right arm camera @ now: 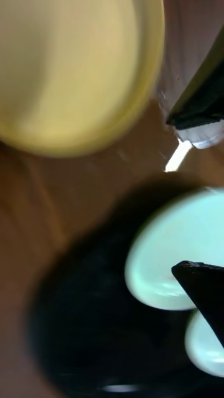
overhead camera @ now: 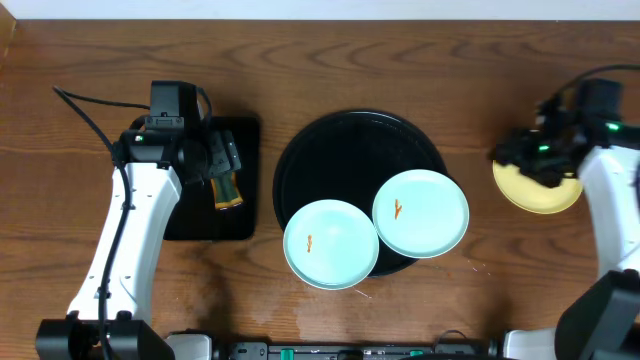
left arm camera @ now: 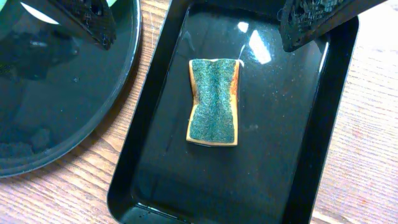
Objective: Clean dirty plates on tray and stack at the side
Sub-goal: 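Grasp the right pale blue plate rim and drag it toward tray center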
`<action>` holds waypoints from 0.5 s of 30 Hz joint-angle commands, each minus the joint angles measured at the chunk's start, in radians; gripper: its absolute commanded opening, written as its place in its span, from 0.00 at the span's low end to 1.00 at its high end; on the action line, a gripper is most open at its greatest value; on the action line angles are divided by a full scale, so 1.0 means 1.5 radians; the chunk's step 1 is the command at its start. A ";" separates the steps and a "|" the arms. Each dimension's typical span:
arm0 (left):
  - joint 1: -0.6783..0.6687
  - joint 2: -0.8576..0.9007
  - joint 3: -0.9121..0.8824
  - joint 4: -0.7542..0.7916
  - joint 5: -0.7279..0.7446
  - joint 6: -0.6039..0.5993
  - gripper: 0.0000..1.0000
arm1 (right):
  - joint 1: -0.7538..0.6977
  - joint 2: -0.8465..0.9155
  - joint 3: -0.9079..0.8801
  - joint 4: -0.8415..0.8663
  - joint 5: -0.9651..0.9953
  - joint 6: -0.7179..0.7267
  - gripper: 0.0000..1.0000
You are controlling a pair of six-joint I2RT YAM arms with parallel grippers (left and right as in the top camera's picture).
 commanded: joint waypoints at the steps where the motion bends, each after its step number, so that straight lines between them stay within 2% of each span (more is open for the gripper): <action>1: 0.002 0.001 0.013 -0.002 -0.001 0.006 0.86 | 0.075 -0.005 -0.001 -0.044 0.012 -0.028 0.67; 4: 0.002 0.001 0.013 -0.002 -0.001 0.006 0.85 | 0.131 -0.005 -0.001 -0.083 0.091 -0.025 0.64; 6: 0.002 0.001 0.013 -0.002 -0.001 0.006 0.86 | 0.159 -0.005 -0.001 -0.111 0.157 0.015 0.61; 9: 0.002 0.001 0.013 -0.002 -0.001 0.006 0.86 | 0.193 -0.003 -0.016 -0.147 0.235 0.077 0.62; 15: 0.002 0.001 0.013 -0.002 -0.001 0.006 0.86 | 0.208 -0.003 -0.135 -0.086 0.239 0.106 0.61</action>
